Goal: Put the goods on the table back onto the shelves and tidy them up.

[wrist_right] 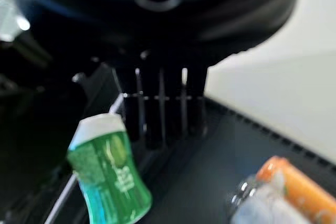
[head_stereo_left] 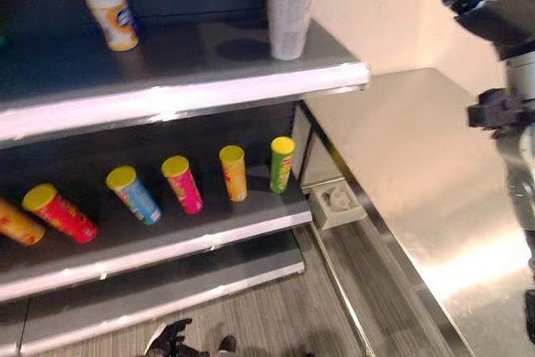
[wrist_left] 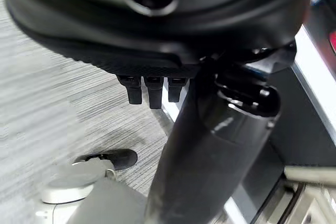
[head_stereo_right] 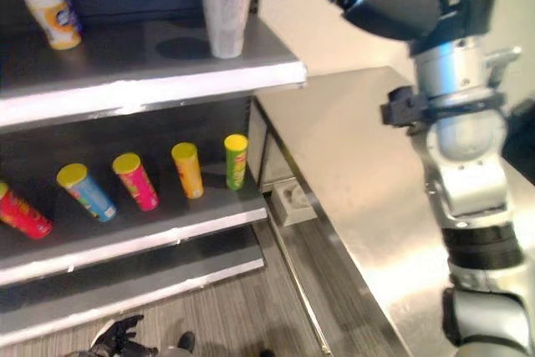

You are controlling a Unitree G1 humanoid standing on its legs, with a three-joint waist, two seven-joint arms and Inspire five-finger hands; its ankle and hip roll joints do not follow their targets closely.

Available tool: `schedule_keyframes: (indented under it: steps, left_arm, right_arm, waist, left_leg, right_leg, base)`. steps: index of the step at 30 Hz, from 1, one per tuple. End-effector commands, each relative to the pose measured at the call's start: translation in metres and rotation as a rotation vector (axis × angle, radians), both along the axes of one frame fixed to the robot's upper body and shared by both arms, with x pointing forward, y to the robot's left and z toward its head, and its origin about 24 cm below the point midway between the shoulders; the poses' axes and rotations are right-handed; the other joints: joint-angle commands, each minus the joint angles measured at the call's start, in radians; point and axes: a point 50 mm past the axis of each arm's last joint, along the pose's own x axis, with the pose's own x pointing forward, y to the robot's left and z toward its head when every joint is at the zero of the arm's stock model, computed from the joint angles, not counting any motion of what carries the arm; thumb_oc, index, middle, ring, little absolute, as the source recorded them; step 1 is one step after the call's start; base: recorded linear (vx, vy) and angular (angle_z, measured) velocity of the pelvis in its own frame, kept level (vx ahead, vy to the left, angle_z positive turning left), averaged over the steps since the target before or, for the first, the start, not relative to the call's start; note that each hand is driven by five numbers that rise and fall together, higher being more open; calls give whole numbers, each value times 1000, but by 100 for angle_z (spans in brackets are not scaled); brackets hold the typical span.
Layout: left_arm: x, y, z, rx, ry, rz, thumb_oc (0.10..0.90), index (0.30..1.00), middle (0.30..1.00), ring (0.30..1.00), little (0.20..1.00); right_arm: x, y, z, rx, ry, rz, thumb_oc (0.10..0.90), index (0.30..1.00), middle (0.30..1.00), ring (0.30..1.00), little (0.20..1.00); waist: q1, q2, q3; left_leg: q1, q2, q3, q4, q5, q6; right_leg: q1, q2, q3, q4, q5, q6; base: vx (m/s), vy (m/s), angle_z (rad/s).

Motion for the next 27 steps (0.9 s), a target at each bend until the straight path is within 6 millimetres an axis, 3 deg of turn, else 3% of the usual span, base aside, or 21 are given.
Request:
schedule_keyframes:
  steps: [1, 3, 4, 6, 10, 12, 14, 18, 19, 23, 25, 27]
  left_arm:
    - [15, 12, 13, 41, -62, -85, 800, 900, 900, 900, 900]
    - [14, 12, 12, 46, -57, -92, 800, 900, 900, 900, 900]
    - [15, 13, 13, 49, -63, -93, 800, 900, 900, 900, 900]
    - [17, 11, 13, 46, -67, -104, 800, 900, 900, 900, 900]
    - [19, 5, 12, 48, -57, -146, 800, 900, 900, 900, 900]
    - [19, 6, 12, 53, -55, -155, 800, 900, 900, 900, 900]
    - [17, 7, 10, 69, -32, -184, 800, 900, 900, 900, 900]
    - [10, 10, 7, 85, 7, -212, 800, 900, 900, 900, 900]
    - [10, 12, 8, 98, 8, -222, 800, 900, 900, 900, 900]
    - [17, 20, 14, 126, -15, -222, 800, 900, 900, 900, 900]
    - [17, 22, 15, 129, -13, -222, 800, 900, 900, 900, 900]
    - [11, 24, 14, 127, 2, -207, 800, 900, 900, 900, 900]
  right_arm:
    - [-32, 3, 31, 42, -226, 70, 400, 300, 300, 300, 300]
    - [-34, 4, 31, 38, -231, 79, 400, 300, 300, 300, 300]
    - [-34, 5, 31, 29, -228, 78, 400, 300, 300, 300, 300]
    - [-36, 5, 33, 13, -232, 74, 400, 300, 300, 300, 300]
    - [-33, 2, 30, 33, -223, 42, 400, 300, 300, 300, 300]
    - [-32, 2, 29, 31, -224, 34, 400, 300, 300, 300, 300]
    - [-33, 4, 31, 30, -236, 22, 400, 300, 300, 300, 300]
    - [-26, 6, 26, 32, -207, 21, 400, 300, 300, 300, 300]
    - [-21, 10, 23, 26, -184, 29, 400, 300, 300, 300, 300]
    - [-13, 12, 15, 6, -126, 40, 400, 300, 300, 300, 300]
    - [-10, 13, 13, -12, -102, 39, 400, 300, 300, 300, 300]
    - [-6, 15, 11, -16, -83, 54, 400, 300, 300, 300, 300]
  waist:
    - [-28, -30, -39]
    - [-43, -27, -44]
    - [-59, -12, -56]
    - [-83, 2, -69]
    - [-93, 26, -106]
    - [-92, 25, -109]
    - [-86, 19, -107]
    - [-74, 8, -101]
    - [-74, -1, -81]
    - [-83, -2, -65]
    - [-80, -12, -73]
    - [-66, -29, -94]
  left_leg:
    - [14, 85, 48, 157, -37, -58]
    - [50, 91, 77, 201, -84, -56]
    - [110, 95, 84, 209, -132, -65]
    - [167, 85, 115, 154, -164, -57]
    - [247, 24, 159, -62, -142, -35]
    - [253, 5, 159, -94, -132, -27]
    - [250, -44, 145, -121, -136, -1]
    - [244, -103, 143, -125, -154, 33]
    - [233, -122, 151, -125, -132, 46]
    - [198, -124, 113, -125, -98, 60]
    - [183, -123, 87, -124, -90, 59]
    - [173, -128, 73, -124, -87, 56]
  right_leg:
    - [21, -83, 29, 21, -81, 116]
    - [7, -96, 11, 29, -72, 118]
    - [-5, -101, 11, 41, -75, 128]
    - [-33, -120, -9, 64, -57, 140]
    - [-79, -173, -26, 78, 19, 188]
    - [-94, -190, -24, 80, 42, 203]
    - [-111, -233, -13, 85, 86, 234]
    - [-127, -286, -2, 113, 114, 259]
    - [-150, -317, 1, 155, 143, 259]
    - [-157, -287, 181, 224, 83, 253]
    - [-122, -258, 235, 205, 39, 242]
    - [-90, -244, 237, 146, 29, 236]
  base:
    - [-157, 61, 3]
    - [-122, 114, 17]
    - [-97, 200, 46]
    - [-103, 244, 50]
    - [-105, 281, 57]
    - [-136, 248, 22]
    - [-173, 306, 16]
    - [-134, 218, 7]
    - [-235, 164, -6]
    - [-135, 49, 24]
    - [-11, -36, 23]
    - [81, -78, 30]
